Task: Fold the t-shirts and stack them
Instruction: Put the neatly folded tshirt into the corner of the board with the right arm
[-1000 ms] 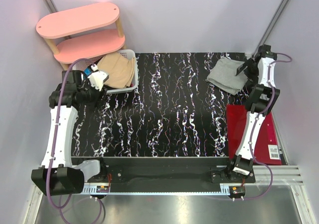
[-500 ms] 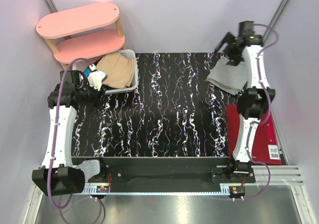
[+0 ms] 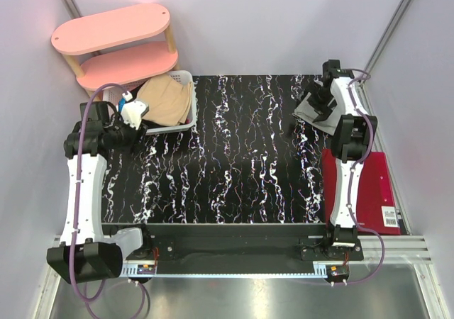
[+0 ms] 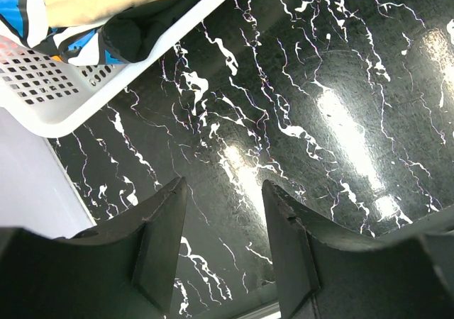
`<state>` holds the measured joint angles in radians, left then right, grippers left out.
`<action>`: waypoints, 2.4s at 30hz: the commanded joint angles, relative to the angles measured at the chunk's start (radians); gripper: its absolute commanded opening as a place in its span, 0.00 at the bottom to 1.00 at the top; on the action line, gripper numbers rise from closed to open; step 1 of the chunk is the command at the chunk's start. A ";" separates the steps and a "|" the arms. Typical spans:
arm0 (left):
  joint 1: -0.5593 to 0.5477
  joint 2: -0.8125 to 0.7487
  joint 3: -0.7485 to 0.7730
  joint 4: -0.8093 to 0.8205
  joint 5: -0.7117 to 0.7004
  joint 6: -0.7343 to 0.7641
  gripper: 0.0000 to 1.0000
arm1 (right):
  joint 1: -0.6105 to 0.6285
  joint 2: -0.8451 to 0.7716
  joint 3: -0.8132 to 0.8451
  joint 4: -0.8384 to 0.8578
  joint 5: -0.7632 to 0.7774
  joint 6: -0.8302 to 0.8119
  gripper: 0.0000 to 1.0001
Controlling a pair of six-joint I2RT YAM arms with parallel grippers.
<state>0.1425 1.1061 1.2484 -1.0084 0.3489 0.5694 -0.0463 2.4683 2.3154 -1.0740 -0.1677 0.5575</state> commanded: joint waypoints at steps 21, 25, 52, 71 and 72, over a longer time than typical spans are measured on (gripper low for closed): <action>0.029 -0.057 0.031 0.004 0.015 0.053 0.52 | -0.196 -0.132 -0.285 0.105 0.105 0.018 1.00; 0.040 -0.061 0.034 -0.002 -0.001 0.069 0.52 | -0.213 -0.039 -0.177 0.059 0.118 0.010 1.00; 0.072 -0.008 0.074 -0.015 0.041 0.063 0.52 | -0.250 -0.040 0.236 -0.173 0.033 -0.061 1.00; 0.081 0.005 -0.004 0.027 0.032 0.035 0.52 | -0.165 0.126 0.323 0.040 -0.070 -0.051 1.00; 0.083 0.005 -0.003 0.025 0.030 0.035 0.52 | -0.165 0.130 0.309 0.039 -0.069 -0.045 1.00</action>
<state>0.2165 1.1084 1.2530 -1.0218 0.3634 0.6151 -0.2058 2.5591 2.6175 -1.0771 -0.2295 0.5243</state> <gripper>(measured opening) 0.525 0.994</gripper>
